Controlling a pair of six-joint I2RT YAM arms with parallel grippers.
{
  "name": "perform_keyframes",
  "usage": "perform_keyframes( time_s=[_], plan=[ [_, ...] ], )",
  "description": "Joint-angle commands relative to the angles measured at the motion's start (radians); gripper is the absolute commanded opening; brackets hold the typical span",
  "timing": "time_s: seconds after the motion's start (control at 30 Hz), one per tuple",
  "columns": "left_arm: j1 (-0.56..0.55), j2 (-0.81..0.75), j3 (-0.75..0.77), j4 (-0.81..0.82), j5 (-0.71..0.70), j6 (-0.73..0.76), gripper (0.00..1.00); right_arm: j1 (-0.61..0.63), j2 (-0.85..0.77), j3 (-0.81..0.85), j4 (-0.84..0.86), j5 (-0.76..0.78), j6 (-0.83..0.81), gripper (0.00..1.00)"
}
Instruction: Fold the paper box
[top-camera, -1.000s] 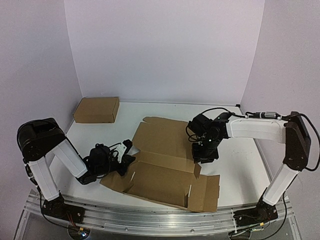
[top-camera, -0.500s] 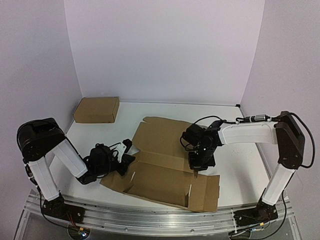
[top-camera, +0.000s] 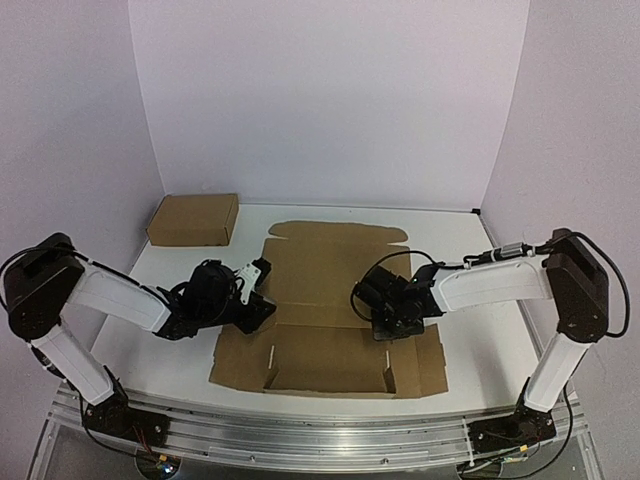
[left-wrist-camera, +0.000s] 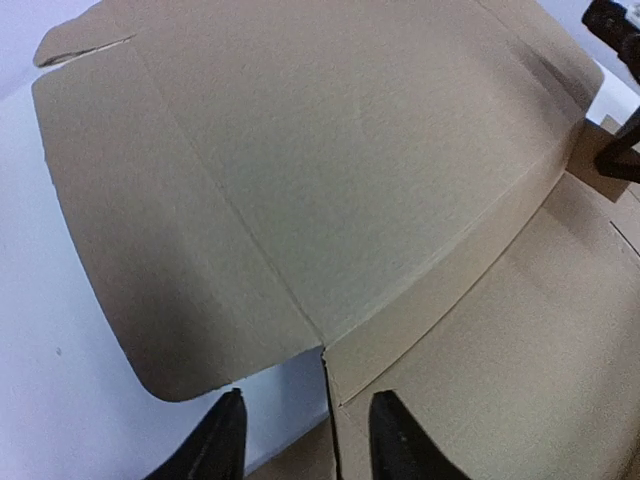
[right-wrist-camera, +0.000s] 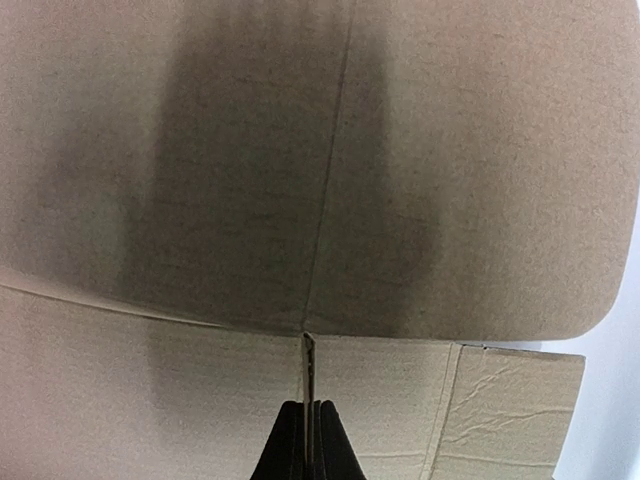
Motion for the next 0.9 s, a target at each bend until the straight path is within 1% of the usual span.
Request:
perform_keyframes(
  time_s=[0.0, 0.03, 0.2, 0.27, 0.43, 0.47, 0.57, 0.67, 0.73, 0.77, 0.8, 0.87],
  plan=[
    [0.003, -0.127, 0.083, -0.201, 0.08, 0.038, 0.53, 0.019, -0.069, -0.057, 0.127, 0.132, -0.06, 0.0],
    [0.004, -0.13, 0.095, -0.229, 0.09, 0.039, 0.54, 0.02, -0.078, -0.073, 0.149, 0.142, -0.063, 0.0],
    [0.024, -0.046, 0.183, -0.409, 0.196, 0.072, 0.43, 0.02, -0.123, -0.185, 0.302, 0.147, -0.052, 0.0],
    [0.029, 0.005, 0.226, -0.472, 0.209, 0.072, 0.41, 0.024, -0.127, -0.209, 0.349, 0.136, -0.051, 0.0],
    [0.06, 0.063, 0.295, -0.527, 0.261, 0.104, 0.41, 0.036, -0.118, -0.255, 0.42, 0.118, -0.071, 0.0],
    [0.06, 0.071, 0.314, -0.54, 0.272, 0.116, 0.39, 0.036, -0.115, -0.254, 0.421, 0.117, -0.076, 0.0],
    [0.06, 0.098, 0.34, -0.572, 0.267, 0.128, 0.29, 0.037, -0.116, -0.256, 0.426, 0.117, -0.076, 0.0],
    [0.061, 0.109, 0.346, -0.575, 0.27, 0.118, 0.21, 0.037, -0.122, -0.266, 0.433, 0.116, -0.072, 0.0],
    [0.062, 0.115, 0.351, -0.574, 0.292, 0.096, 0.13, 0.036, -0.124, -0.271, 0.44, 0.116, -0.068, 0.0],
    [0.062, 0.12, 0.354, -0.575, 0.3, 0.082, 0.06, 0.037, -0.124, -0.272, 0.443, 0.119, -0.061, 0.0],
    [0.062, 0.127, 0.355, -0.578, 0.307, 0.067, 0.02, 0.037, -0.121, -0.269, 0.445, 0.12, -0.053, 0.0],
    [0.061, 0.142, 0.351, -0.583, 0.317, 0.025, 0.0, 0.036, -0.108, -0.256, 0.447, 0.119, -0.033, 0.0]
  ],
)
